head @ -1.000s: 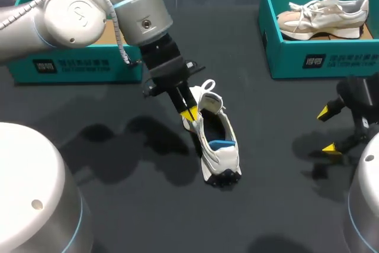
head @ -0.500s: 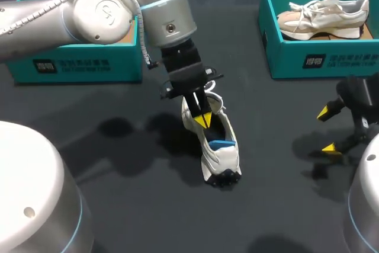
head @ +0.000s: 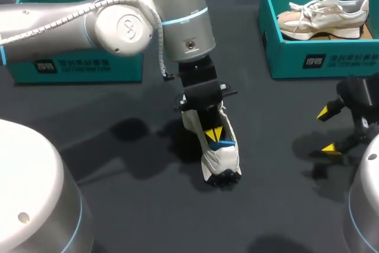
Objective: Take the shoe out of the shoebox, open the shoe tongue, remove and reinsert the insole, then place the shoe into the shoebox
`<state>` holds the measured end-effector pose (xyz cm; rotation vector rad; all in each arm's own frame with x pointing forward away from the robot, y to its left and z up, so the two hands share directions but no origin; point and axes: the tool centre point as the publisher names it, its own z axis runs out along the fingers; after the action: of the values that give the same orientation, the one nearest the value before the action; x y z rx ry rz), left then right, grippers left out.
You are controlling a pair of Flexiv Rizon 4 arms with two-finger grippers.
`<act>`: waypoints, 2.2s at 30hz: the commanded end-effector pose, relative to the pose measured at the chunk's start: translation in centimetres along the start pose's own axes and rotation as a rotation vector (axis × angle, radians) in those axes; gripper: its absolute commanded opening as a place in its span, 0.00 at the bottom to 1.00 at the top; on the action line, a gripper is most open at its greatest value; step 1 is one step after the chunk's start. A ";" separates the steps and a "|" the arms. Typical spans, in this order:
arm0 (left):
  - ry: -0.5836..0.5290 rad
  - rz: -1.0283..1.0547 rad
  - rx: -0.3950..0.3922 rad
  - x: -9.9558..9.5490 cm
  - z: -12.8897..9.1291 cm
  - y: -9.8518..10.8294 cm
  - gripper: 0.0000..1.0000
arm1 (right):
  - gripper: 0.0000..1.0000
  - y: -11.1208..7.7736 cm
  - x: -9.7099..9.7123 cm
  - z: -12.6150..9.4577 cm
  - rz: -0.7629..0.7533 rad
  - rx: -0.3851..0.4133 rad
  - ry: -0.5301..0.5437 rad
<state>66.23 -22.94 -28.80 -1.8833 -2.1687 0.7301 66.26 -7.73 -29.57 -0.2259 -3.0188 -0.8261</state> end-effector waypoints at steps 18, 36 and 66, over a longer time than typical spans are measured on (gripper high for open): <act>0.019 -0.022 0.008 -0.4 3.6 1.6 0.00 | 1.00 0.0 0.2 -0.1 0.000 0.002 -0.003; -0.037 0.038 0.061 -0.8 0.2 1.4 0.00 | 1.00 0.0 0.2 -0.1 0.000 0.002 -0.003; 0.088 -0.003 0.035 -0.3 6.2 2.9 0.00 | 1.00 0.0 0.2 -0.1 0.000 0.002 -0.003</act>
<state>66.56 -24.21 -34.66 -1.8571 -2.0840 0.6810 66.18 -7.77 -29.55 -0.2261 -3.0197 -0.8263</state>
